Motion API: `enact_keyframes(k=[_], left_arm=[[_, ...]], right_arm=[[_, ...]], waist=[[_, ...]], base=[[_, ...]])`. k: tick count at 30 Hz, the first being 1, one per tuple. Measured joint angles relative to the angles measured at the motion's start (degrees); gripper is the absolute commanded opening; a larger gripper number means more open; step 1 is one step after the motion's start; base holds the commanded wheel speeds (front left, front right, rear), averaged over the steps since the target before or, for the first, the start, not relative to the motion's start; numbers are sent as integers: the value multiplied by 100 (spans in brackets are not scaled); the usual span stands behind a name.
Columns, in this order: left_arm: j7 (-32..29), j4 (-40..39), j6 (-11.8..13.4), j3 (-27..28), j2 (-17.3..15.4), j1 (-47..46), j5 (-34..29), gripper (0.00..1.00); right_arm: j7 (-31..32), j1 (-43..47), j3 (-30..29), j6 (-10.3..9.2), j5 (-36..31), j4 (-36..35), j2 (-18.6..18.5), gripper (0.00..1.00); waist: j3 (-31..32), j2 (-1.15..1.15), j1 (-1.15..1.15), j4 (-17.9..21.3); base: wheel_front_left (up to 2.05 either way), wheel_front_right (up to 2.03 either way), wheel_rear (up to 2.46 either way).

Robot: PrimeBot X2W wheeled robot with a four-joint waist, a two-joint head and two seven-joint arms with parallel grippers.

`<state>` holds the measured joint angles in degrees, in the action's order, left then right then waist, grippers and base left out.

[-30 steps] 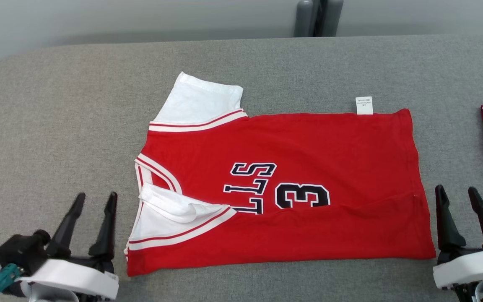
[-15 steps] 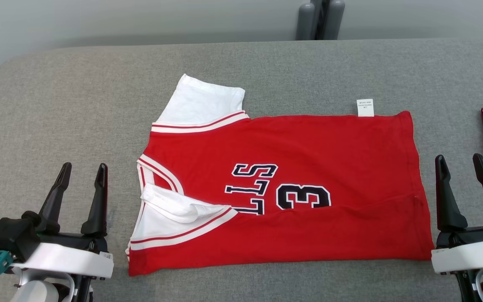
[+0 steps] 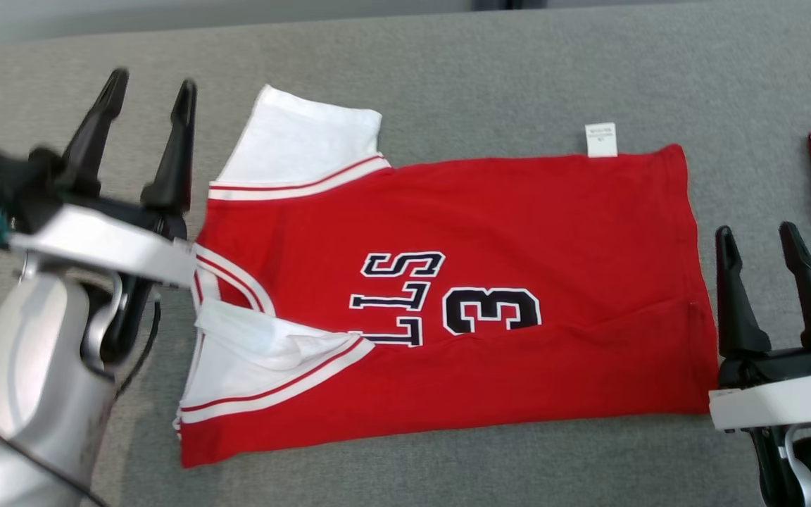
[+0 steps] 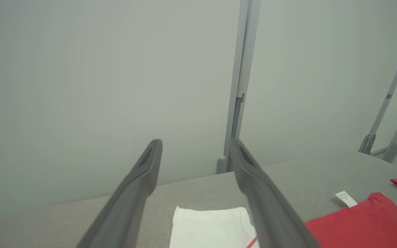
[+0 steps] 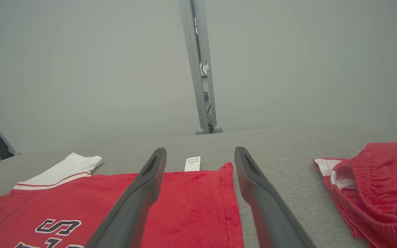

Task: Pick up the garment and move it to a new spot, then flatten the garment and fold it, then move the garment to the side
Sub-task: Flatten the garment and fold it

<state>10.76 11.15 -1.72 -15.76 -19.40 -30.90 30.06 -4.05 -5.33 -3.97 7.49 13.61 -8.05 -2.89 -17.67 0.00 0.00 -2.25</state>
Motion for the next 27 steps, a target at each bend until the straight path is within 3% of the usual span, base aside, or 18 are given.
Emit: enact_keyframes(k=[5,11,21,25,26,27], left_arm=[[-538,1528,-420,-322,54,-1310,155,100],[-966,3173,-554,-600,-73,-2249,548,100],[-1426,4025,-570,-1477,-775,-2601,1463,100],[-1446,4078,-570,-1769,-916,-2613,1803,100],[-1471,4061,-569,-1839,-931,-2633,1917,60],[-1471,4049,-569,-1928,-956,-2657,1979,11]], right_arm=[[-42,-256,224,0,49,114,2,100],[-198,-482,502,0,163,287,2,100],[-413,-564,651,1,261,521,2,100],[-414,-589,622,1,268,532,4,100],[-412,-597,599,1,268,532,3,100],[-399,-623,580,1,272,537,3,100]], waist=[[-317,0,0,282],[-668,0,0,741],[-1132,0,0,1307],[-1202,0,0,1399],[-1211,0,0,1402],[-1220,0,0,1399]], base=[[0,0,0],[0,0,0],[0,0,0],[0,0,0],[0,0,0],[0,0,0]])
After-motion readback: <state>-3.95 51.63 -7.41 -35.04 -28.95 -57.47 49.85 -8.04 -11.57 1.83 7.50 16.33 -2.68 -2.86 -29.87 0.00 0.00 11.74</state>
